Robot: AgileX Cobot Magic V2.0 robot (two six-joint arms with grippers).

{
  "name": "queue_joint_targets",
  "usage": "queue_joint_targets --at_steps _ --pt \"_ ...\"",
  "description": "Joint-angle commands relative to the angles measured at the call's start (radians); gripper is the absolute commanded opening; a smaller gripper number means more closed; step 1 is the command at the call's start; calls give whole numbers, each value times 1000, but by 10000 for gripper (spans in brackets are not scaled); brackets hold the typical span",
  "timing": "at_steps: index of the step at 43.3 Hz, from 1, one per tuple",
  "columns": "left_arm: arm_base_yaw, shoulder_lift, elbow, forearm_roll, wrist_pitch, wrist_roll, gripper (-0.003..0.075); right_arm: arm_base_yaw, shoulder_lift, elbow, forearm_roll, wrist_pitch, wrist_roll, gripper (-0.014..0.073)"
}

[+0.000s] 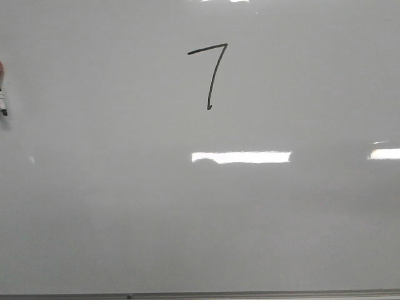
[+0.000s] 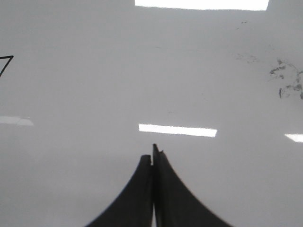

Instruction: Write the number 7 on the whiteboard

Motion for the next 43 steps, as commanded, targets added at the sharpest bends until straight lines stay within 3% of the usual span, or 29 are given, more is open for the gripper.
queue_joint_targets --at_steps 1,43 --pt "-8 -13 13 -7 -84 -4 -20 -7 -17 -2 27 -90 3 -68" --pt "-8 -13 13 -7 -84 -4 -20 -29 -17 -2 27 -87 3 -68"
